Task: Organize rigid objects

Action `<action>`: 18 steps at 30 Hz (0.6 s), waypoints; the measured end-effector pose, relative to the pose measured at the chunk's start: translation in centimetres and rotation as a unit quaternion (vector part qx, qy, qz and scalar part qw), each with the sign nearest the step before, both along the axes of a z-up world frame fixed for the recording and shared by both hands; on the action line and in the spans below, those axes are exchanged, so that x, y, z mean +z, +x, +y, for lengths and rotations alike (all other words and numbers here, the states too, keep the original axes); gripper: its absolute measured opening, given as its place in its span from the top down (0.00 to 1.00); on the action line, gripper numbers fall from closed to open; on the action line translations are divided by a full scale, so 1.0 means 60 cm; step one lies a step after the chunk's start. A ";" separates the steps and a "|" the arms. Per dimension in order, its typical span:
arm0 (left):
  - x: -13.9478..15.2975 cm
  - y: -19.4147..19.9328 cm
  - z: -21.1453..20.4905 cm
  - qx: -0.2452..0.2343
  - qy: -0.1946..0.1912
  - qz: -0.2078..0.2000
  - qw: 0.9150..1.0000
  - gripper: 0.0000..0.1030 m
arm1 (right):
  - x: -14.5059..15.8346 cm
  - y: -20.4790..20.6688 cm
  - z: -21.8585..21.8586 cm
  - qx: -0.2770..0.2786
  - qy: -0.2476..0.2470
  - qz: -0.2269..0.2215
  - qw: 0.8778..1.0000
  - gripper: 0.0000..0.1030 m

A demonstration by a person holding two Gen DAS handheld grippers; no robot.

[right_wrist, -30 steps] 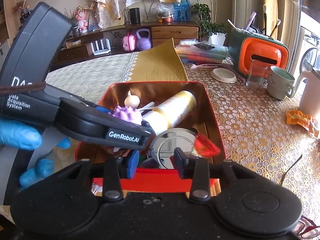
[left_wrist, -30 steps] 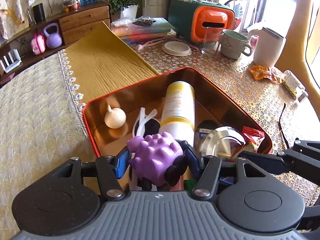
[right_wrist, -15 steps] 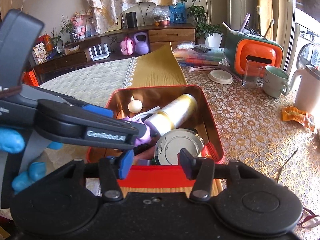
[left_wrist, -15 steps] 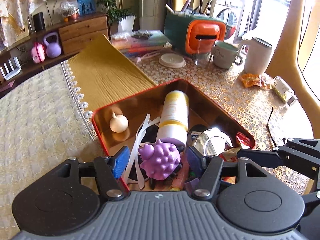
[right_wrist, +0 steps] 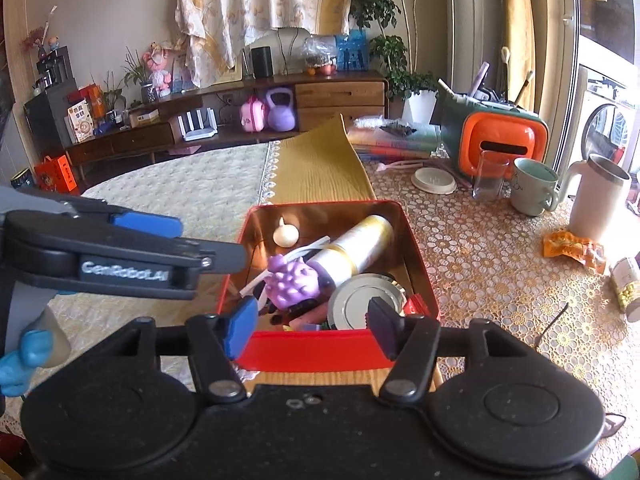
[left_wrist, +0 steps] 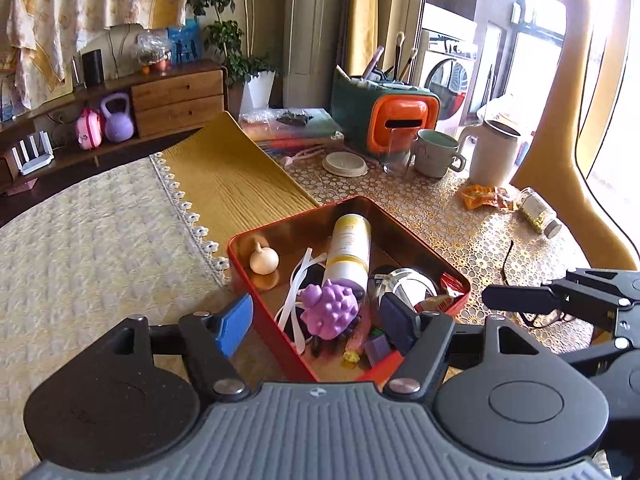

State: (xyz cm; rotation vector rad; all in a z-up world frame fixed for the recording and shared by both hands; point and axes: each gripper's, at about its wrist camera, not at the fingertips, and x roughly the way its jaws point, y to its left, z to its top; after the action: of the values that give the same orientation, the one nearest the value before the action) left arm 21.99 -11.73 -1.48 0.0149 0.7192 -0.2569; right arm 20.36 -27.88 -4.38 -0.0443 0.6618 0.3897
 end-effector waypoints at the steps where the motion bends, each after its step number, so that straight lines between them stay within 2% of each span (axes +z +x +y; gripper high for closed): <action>1: 0.002 -0.008 0.005 0.000 -0.002 -0.001 1.000 0.32 | 0.003 -0.005 0.001 0.001 0.001 -0.002 1.000 0.41; 6: 0.011 -0.045 0.029 0.005 -0.010 -0.005 1.000 0.32 | 0.018 -0.030 0.005 0.001 0.001 -0.012 1.000 0.34; 10: 0.015 -0.072 0.045 0.009 -0.018 -0.011 1.000 0.23 | 0.027 -0.049 0.006 0.001 0.000 -0.021 1.000 0.26; 16: 0.021 -0.100 0.056 0.013 -0.023 -0.019 0.999 0.22 | 0.038 -0.066 0.003 0.001 0.013 -0.028 1.000 0.18; 18: 0.024 -0.107 0.058 0.014 -0.025 -0.022 0.999 0.19 | 0.040 -0.069 0.001 0.001 0.018 -0.030 0.999 0.16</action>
State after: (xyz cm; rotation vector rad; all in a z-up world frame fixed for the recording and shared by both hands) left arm 15.55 -8.24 -0.06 -0.0375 0.6679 -0.2465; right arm 16.19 -27.84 -1.97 -0.0218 0.5960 0.4016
